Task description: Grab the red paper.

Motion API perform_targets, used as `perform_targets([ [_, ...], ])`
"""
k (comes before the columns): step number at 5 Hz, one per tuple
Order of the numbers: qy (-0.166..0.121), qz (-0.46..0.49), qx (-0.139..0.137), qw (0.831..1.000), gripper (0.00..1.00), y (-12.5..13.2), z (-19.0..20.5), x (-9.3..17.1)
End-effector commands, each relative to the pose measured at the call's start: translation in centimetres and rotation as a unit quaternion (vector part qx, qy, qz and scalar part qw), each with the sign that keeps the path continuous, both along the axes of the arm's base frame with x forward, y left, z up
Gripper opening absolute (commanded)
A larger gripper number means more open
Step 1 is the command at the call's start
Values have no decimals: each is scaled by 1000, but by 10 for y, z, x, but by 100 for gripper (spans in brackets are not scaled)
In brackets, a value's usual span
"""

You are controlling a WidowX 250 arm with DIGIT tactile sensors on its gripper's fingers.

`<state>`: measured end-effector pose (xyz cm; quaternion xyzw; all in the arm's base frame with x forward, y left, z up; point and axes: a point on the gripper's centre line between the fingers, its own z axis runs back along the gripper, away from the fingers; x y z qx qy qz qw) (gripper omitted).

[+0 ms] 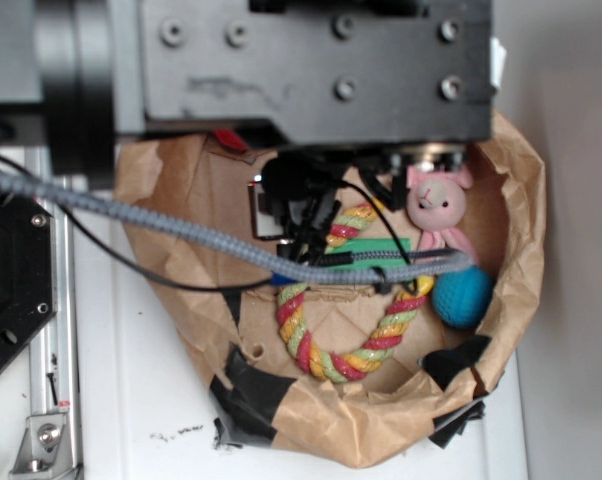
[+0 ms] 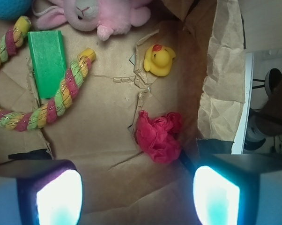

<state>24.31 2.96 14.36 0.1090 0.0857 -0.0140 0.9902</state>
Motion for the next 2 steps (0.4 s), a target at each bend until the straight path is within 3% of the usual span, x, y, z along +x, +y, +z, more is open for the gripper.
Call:
perform_targets([
  [1,-26,-120,25,992,100,-7,-19,10],
  [2,-18,-228,23,973,100,-17,-35,20],
])
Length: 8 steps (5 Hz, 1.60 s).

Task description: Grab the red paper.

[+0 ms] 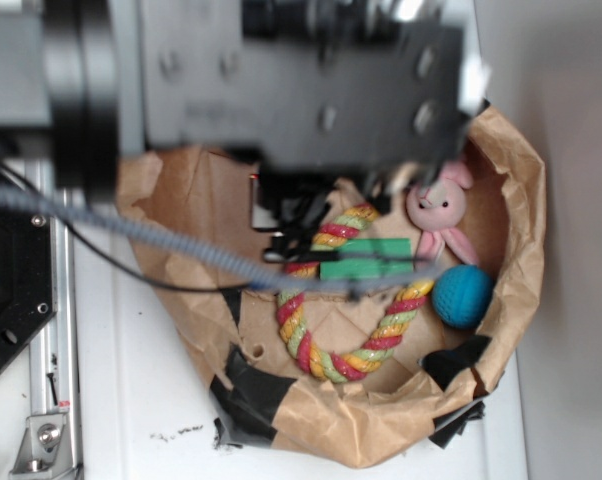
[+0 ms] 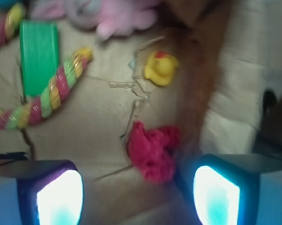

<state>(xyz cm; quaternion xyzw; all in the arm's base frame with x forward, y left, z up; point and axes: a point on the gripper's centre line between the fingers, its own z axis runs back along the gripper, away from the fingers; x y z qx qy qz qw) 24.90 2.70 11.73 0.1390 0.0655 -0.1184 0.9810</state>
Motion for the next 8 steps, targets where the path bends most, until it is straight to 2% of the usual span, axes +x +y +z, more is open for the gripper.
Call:
perform_targets([
  [1,-3,-201,6,980,100,-24,-32,7],
  [2,39,-205,-10,978,100,-3,-55,-3],
  [3,69,-193,-39,978,100,25,-75,-12],
  [4,86,-175,-42,980,100,54,-87,-16],
  [5,92,-180,-38,979,100,62,-78,-25],
  [6,91,-193,-7,977,33,58,-73,-31],
  [7,85,-193,1,977,0,58,-67,-36],
  [8,74,-197,-1,977,0,54,-58,-34],
])
